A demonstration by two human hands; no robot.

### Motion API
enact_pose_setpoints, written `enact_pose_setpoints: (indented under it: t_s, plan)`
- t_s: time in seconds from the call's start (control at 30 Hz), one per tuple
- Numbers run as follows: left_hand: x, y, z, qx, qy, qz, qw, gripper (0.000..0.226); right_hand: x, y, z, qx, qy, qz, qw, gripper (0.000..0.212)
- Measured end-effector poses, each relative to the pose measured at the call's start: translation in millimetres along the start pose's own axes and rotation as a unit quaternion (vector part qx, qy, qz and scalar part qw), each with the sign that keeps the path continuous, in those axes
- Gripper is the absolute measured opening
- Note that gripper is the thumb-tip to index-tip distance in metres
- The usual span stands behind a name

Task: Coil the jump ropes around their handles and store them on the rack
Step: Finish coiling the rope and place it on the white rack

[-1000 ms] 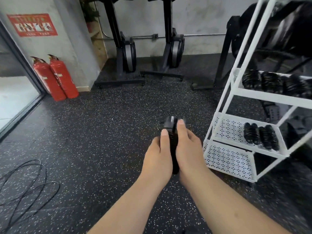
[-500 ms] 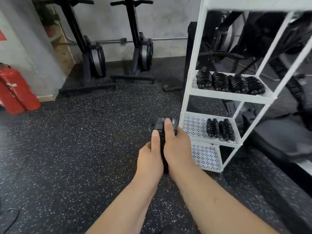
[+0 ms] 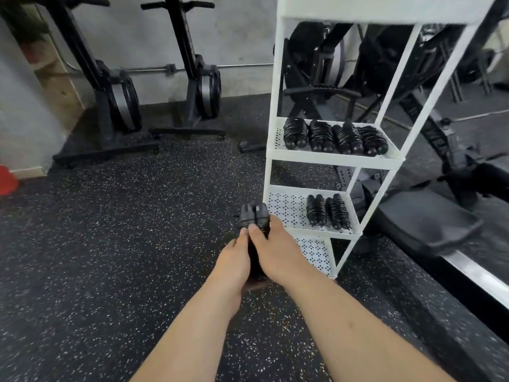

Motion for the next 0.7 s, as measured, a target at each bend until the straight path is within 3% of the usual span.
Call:
enact_pose_setpoints:
  t_s: [0.17, 0.3, 0.4, 0.57, 0.7]
  plan:
    - [-9.0, 19.7, 7.9, 0.032, -0.032, 0.04, 0.998, 0.047, 4.2, 4.5, -23.7, 0.035, -0.079, -0.001, 0.996, 0.076]
    - [-28.2, 30.5, 17.4, 0.041, -0.02, 0.084, 0.995, 0.059, 22.3, 15.4, -45.7, 0.007, -0.089, -0.067, 0.994, 0.064]
    - [-34.6, 33.6, 22.5, 0.017, -0.004, 0.076, 0.997, 0.053, 33.0, 29.8, -64.0, -0.035, -0.096, -0.13, 0.986, 0.071]
    - [-30.2, 30.8, 29.7, -0.046, 0.122, 0.056, 0.99, 0.064, 39.5, 69.5, -96.7, -0.079, -0.126, -0.169, 0.974, 0.076]
    - [-16.3, 25.8, 37.8, -0.084, 0.241, 0.074, 0.964, 0.065, 40.3, 112.3, -110.2, -0.094, -0.193, -0.17, 0.962, 0.083]
Point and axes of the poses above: each hand's wrist, its own y-axis towards the middle knuckle, its own x-axis out of the back of the hand, z = x × y, the point moved 2 cm from there along y, towards the middle knuckle, and after that the axes turned 5 degrees about z, right-handed, at the moved point
